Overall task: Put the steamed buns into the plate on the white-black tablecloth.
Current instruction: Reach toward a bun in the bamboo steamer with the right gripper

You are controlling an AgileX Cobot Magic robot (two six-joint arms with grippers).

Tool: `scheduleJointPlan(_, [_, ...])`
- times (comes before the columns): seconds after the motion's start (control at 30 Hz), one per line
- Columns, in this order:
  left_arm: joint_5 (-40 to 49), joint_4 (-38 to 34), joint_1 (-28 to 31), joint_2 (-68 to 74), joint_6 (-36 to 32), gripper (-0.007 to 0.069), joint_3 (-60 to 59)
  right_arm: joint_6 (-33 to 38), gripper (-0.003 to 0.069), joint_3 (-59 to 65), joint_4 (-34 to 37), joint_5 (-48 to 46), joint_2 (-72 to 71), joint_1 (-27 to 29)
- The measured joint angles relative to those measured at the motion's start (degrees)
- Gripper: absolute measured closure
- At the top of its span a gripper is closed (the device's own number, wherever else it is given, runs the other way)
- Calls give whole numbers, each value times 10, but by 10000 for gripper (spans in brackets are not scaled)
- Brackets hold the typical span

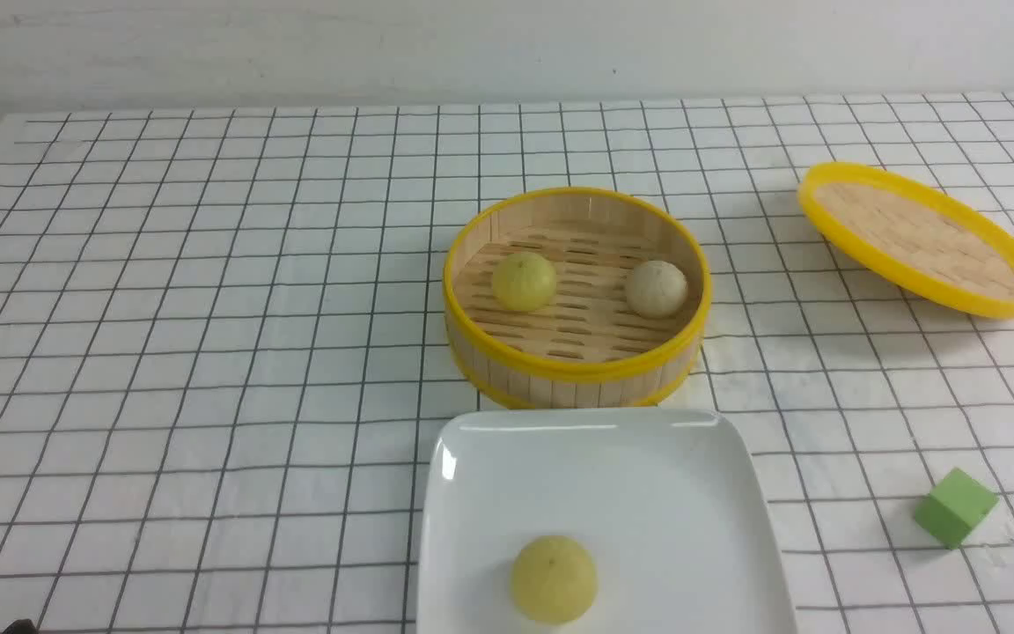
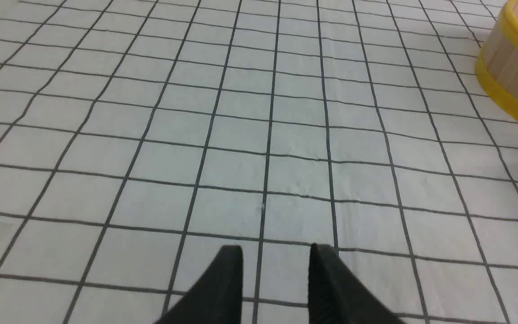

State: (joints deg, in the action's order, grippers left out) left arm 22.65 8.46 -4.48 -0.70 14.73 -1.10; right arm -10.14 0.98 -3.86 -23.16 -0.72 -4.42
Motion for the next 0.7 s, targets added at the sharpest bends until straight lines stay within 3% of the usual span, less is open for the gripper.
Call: scheduleJointPlan(0.7, [0, 0, 0, 0, 0, 384, 0, 0, 419, 0, -21, -1, 0, 0])
